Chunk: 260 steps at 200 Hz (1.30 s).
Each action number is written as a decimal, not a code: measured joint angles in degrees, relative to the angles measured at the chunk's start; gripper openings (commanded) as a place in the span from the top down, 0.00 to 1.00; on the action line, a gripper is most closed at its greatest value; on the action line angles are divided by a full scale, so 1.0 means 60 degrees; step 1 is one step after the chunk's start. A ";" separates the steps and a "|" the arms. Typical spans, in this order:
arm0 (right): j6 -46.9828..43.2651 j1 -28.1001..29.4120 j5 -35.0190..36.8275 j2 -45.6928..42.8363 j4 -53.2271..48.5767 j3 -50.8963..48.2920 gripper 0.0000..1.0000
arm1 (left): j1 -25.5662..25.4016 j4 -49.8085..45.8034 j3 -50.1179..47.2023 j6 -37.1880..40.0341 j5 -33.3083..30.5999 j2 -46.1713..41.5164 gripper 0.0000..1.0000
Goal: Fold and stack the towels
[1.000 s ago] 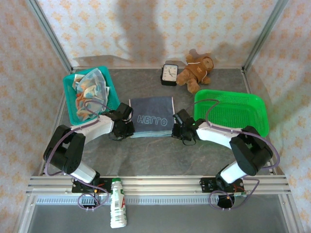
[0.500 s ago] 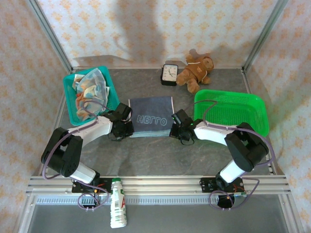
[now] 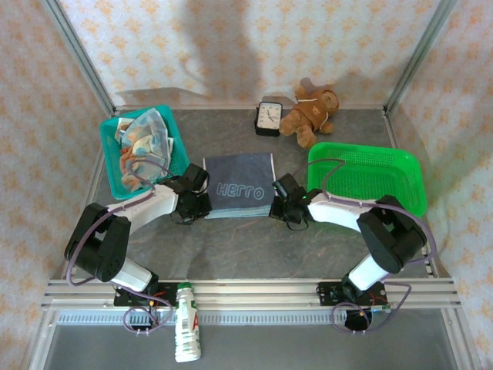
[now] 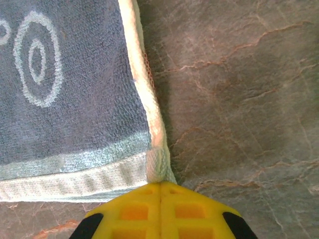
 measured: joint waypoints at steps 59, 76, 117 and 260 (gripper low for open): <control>-0.0229 -0.0018 0.0113 -0.0514 -0.0692 0.0277 0.72 | 0.0000 0.0153 -0.0168 0.0025 0.0044 0.0295 0.99; -0.0200 -0.0047 0.0131 -0.0535 -0.0692 0.0528 0.71 | 0.0000 0.0219 -0.0182 0.0025 0.0069 0.0295 0.98; -0.0171 -0.0229 0.0120 0.0015 -0.0652 0.0969 0.73 | 0.0000 0.0226 -0.0186 0.0025 0.0069 0.0295 0.78; -0.1475 -0.0233 0.0193 0.2583 -0.0914 0.3734 1.00 | 0.0000 0.0098 0.3089 0.0816 -0.0004 0.2390 0.95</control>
